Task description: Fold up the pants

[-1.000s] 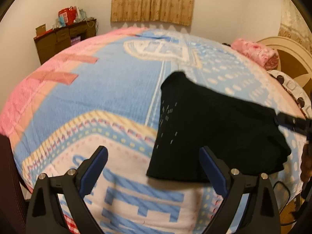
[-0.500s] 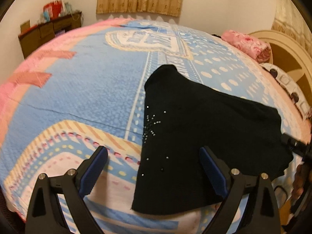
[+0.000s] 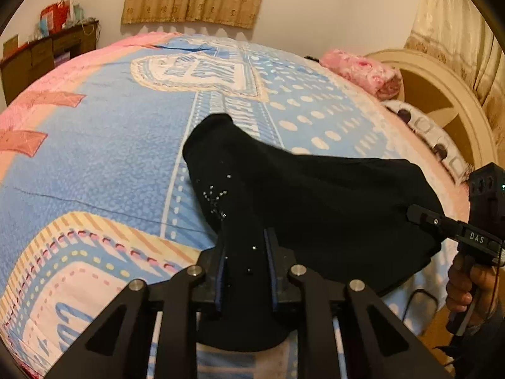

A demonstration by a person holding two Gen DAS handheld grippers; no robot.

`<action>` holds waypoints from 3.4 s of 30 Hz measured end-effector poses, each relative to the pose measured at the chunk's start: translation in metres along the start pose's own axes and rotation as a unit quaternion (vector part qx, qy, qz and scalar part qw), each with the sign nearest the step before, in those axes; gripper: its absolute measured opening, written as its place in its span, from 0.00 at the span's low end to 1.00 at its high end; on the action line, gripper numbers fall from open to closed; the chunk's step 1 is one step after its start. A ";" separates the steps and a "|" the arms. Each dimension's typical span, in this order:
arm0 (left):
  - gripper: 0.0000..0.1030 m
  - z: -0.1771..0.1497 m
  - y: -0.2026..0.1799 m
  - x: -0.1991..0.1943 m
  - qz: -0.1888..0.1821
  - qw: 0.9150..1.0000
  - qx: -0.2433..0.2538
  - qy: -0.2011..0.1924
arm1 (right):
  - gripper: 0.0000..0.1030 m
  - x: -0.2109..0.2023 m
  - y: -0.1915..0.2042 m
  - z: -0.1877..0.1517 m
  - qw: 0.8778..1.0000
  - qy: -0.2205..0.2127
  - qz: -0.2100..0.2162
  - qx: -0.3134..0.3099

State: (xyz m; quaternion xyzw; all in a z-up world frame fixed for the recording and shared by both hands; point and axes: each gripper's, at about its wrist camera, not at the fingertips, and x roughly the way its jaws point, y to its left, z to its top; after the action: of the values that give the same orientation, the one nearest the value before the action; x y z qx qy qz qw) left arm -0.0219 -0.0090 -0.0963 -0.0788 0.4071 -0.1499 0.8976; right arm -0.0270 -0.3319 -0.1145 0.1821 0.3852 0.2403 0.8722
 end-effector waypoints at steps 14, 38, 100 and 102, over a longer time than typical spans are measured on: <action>0.19 0.055 0.086 -0.081 0.083 0.989 -0.041 -0.111 | 0.27 0.078 0.133 0.128 0.985 0.020 0.052 -0.162; 0.28 0.063 0.256 -0.024 0.232 0.955 -0.158 -0.094 | 0.27 0.374 0.225 0.182 0.962 0.141 0.094 -0.215; 0.62 0.032 0.135 -0.097 0.239 0.959 -0.087 -0.124 | 0.71 0.129 0.235 0.068 0.977 -0.016 -0.018 -0.213; 0.62 0.032 0.137 -0.097 0.239 0.959 -0.090 -0.122 | 0.71 0.129 0.235 0.068 0.977 -0.016 -0.018 -0.213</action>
State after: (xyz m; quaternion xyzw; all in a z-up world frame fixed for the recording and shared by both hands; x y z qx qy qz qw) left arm -0.0303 0.1529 -0.0431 -0.0768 0.3131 0.1172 0.9393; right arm 0.0350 -0.0764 -0.0289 -0.0106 0.3147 0.2983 0.9010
